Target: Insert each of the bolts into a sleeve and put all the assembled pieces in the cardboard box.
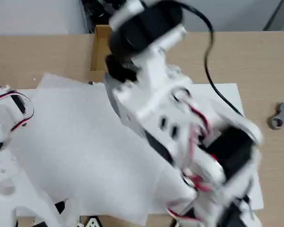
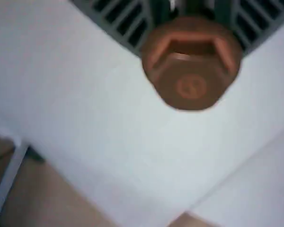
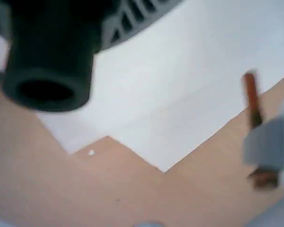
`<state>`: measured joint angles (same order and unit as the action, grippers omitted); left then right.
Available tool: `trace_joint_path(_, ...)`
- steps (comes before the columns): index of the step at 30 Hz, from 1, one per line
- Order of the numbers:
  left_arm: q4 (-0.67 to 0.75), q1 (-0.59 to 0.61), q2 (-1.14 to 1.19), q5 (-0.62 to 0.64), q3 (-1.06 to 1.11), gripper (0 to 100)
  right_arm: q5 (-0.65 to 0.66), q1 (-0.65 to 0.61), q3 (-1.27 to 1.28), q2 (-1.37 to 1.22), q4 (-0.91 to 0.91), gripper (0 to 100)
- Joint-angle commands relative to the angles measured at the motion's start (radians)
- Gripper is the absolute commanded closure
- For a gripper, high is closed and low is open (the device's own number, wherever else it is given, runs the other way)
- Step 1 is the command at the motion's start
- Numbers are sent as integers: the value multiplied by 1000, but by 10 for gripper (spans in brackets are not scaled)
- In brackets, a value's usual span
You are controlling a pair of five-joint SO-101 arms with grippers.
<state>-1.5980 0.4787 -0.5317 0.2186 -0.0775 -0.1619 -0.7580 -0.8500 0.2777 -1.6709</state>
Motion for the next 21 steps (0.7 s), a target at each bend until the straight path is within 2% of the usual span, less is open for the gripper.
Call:
trace_joint_path(1,57,-48,-29,-11,-7,995,12,-12,193,200,-4,997)
trace_joint_path(6,46,-183,-26,-11,1,995,8,-12,580,453,13,997)
trace_joint_path(9,80,-233,-28,-11,4,995,6,-10,796,595,96,997)
trace_joint_path(13,123,-299,-29,-11,4,995,9,-10,1114,753,332,997)
trace_joint_path(18,121,-397,-29,-11,4,995,14,-10,1564,897,753,997)
trace_joint_path(21,121,-450,-29,-11,-1,995,94,-10,1758,938,1009,997)
